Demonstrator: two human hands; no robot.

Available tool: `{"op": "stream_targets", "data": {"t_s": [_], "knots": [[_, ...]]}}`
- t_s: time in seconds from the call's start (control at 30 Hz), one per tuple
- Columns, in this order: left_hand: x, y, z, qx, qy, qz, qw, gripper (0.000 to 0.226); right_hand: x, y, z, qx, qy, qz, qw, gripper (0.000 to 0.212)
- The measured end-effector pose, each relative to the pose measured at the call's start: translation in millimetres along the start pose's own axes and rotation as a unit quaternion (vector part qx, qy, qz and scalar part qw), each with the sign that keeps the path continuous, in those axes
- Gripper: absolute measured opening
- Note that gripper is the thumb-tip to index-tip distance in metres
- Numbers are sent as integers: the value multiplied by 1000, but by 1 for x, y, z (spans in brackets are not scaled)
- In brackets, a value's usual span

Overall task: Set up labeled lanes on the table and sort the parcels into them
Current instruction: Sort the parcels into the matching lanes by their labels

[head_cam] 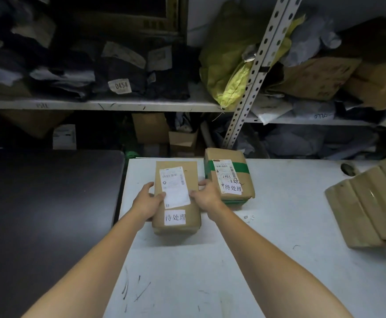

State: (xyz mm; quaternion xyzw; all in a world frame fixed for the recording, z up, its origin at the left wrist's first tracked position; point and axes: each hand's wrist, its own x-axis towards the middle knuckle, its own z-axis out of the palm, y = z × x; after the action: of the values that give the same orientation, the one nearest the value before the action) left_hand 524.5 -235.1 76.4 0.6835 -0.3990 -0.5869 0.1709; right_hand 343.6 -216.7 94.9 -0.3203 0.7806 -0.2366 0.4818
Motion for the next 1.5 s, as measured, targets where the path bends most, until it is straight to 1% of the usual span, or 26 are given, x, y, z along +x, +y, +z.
{"op": "stream_targets", "data": {"t_s": [0.07, 0.13, 0.2, 0.3, 0.33, 0.43, 0.6, 0.7, 0.83, 0.93, 1.0, 1.03, 1.07, 1.17, 1.23, 1.3, 1.37, 1.5], "knots": [[-11, -7, -1, -1, -14, -5, 1000, 58, -8, 5, 8, 4, -11, -7, 1000, 49], [-20, -13, 0, -3, -15, -6, 1000, 55, -15, 7, 11, 11, -15, -4, 1000, 49], [-28, -16, 1, -1, -13, -2, 1000, 55, -23, 12, 8, 33, -8, 4, 999, 47], [-41, -16, 0, 11, -35, 13, 999, 55, -38, 24, -1, 88, -9, 24, 996, 55], [-46, -15, -1, 14, -44, 18, 999, 54, -44, 28, -3, 109, -15, 30, 993, 55], [-61, -1, 2, 33, -69, 40, 996, 52, -70, 29, -22, 154, -19, 24, 988, 44], [-98, 46, 18, 25, -80, 93, 992, 53, -110, 5, -75, 187, 24, -18, 982, 49], [-130, 89, 41, 35, -102, 139, 984, 56, -136, -4, -118, 202, 61, -46, 976, 53], [-178, 143, 76, 47, -148, 198, 968, 61, -177, -10, -187, 214, 122, -84, 966, 51], [-219, 178, 112, 26, -182, 217, 959, 57, -208, -6, -243, 216, 172, -108, 955, 45], [-255, 194, 140, 19, -213, 231, 949, 39, -232, 4, -277, 226, 204, -121, 945, 43], [-274, 200, 155, 32, -220, 251, 942, 30, -245, 12, -292, 232, 220, -125, 939, 44], [-288, 204, 169, 42, -225, 271, 935, 28, -255, 21, -306, 238, 234, -130, 934, 48], [-324, 207, 209, 95, -218, 344, 909, 31, -284, 54, -338, 264, 264, -136, 918, 58], [-347, 204, 239, 112, -226, 366, 896, 30, -305, 80, -361, 280, 286, -138, 906, 59], [-370, 196, 269, 111, -252, 365, 889, 25, -324, 108, -381, 293, 300, -140, 897, 59], [-389, 185, 296, 107, -270, 350, 891, 24, -339, 137, -399, 293, 316, -135, 892, 61], [-408, 160, 344, 128, -290, 337, 887, 41, -362, 189, -429, 274, 335, -114, 894, 65]]}}
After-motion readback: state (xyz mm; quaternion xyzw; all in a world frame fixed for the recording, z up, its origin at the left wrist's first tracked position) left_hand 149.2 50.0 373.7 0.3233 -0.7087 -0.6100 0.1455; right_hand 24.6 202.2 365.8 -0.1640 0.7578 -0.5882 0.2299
